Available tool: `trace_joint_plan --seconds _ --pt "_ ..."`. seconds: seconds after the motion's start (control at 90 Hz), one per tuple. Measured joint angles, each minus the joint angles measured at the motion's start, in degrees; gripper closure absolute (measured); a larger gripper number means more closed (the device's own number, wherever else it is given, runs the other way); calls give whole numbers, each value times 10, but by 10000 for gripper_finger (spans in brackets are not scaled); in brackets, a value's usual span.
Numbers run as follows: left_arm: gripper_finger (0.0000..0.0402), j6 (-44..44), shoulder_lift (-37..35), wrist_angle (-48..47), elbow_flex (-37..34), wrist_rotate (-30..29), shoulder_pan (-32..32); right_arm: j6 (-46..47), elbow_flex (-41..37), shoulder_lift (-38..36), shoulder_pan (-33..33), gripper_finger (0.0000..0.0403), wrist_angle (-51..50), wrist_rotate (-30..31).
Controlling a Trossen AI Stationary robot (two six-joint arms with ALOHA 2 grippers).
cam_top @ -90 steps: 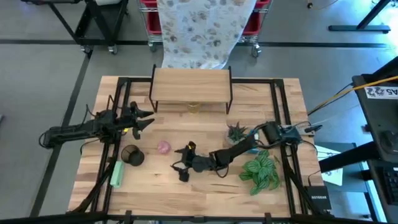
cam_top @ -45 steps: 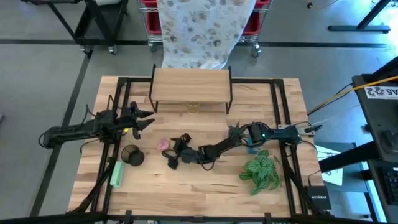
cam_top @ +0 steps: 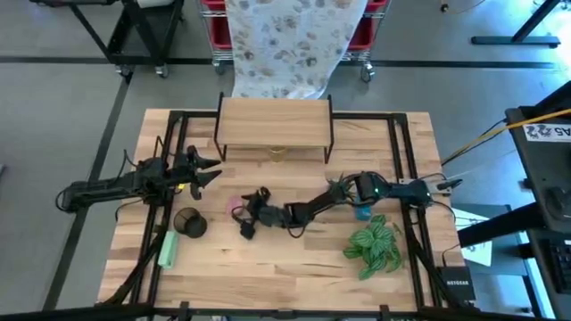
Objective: Stock shelves
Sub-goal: Put the pink scented candle on the shelf
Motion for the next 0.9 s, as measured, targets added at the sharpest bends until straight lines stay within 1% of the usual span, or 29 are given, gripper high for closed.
trace_joint_plan --seconds 0.111,0.367,0.467,0.722,0.9 --pt "244 0 0 0 0 0 0 -17 1 0 -4 26 -2 -9" --pt "244 0 0 0 0 0 0 -19 2 0 -11 26 4 -37" --pt "244 0 0 0 0 0 0 -20 2 0 -11 26 21 -52" --pt "244 0 0 0 0 0 0 -19 2 0 -19 27 25 -56" --pt "244 0 0 0 0 0 0 -20 2 0 -29 48 26 -67"
